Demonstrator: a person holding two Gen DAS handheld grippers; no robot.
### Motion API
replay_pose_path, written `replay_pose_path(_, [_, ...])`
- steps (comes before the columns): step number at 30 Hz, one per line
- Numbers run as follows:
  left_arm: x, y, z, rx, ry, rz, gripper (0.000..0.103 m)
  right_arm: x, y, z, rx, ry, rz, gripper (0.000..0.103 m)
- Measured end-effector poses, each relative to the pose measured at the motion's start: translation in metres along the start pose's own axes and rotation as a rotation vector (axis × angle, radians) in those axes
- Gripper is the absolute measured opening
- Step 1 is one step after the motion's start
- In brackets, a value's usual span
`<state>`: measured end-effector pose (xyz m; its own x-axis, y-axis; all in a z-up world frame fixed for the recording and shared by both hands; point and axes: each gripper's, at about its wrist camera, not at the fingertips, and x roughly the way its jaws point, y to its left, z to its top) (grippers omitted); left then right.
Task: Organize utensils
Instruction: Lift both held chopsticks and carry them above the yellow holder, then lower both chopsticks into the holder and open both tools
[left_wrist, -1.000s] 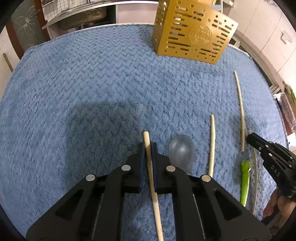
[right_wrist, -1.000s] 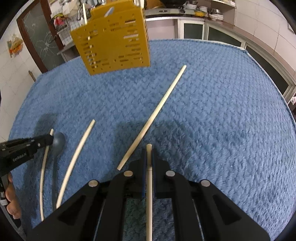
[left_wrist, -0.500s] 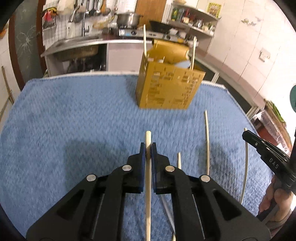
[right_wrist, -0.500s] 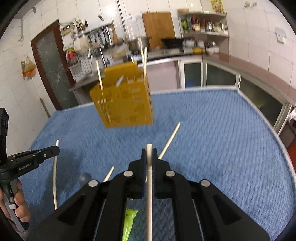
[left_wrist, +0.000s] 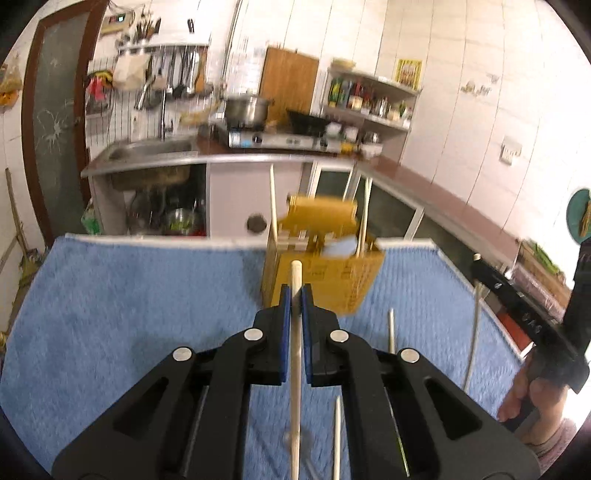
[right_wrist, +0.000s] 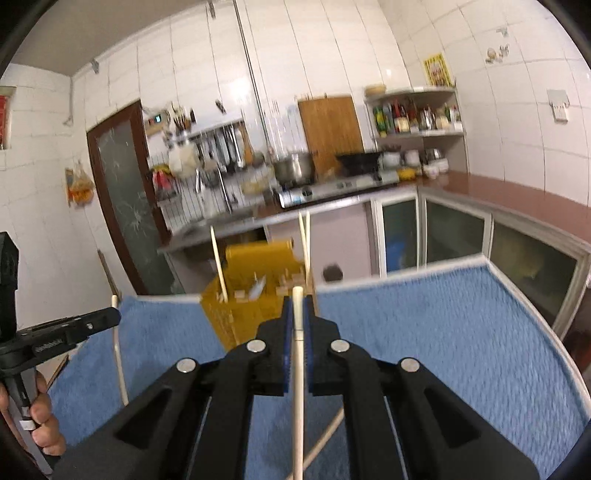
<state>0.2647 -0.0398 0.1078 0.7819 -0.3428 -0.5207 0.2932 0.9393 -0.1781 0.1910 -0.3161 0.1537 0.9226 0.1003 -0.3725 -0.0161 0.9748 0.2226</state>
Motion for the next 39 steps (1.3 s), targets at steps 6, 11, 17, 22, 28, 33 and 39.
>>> replay_pose_path(6, [0.006, -0.008, 0.044, 0.019, -0.07, -0.002, 0.004, 0.017, 0.01, 0.04, -0.047, -0.146, 0.007, 0.006])
replay_pose_path(11, [0.023, -0.017, 0.092, 0.039, -0.17, 0.01, 0.004, 0.038, 0.024, 0.078, -0.074, -0.237, 0.012, 0.006])
replay_pose_path(17, [0.048, -0.024, 0.136, 0.034, -0.289, 0.003, 0.004, 0.073, 0.035, 0.112, -0.089, -0.314, 0.001, 0.006])
replay_pose_path(22, [0.068, -0.036, 0.155, 0.083, -0.389, 0.019, 0.004, 0.099, 0.038, 0.124, -0.085, -0.378, 0.005, 0.006])
replay_pose_path(28, [0.096, -0.04, 0.149, 0.107, -0.407, 0.02, 0.004, 0.124, 0.034, 0.131, -0.065, -0.423, 0.007, 0.006])
replay_pose_path(33, [0.13, -0.026, 0.131, 0.086, -0.354, 0.037, 0.004, 0.145, 0.032, 0.117, -0.079, -0.429, 0.023, 0.006])
replay_pose_path(39, [0.151, -0.018, 0.11, 0.082, -0.299, 0.042, 0.004, 0.162, 0.027, 0.092, -0.081, -0.371, 0.032, 0.006])
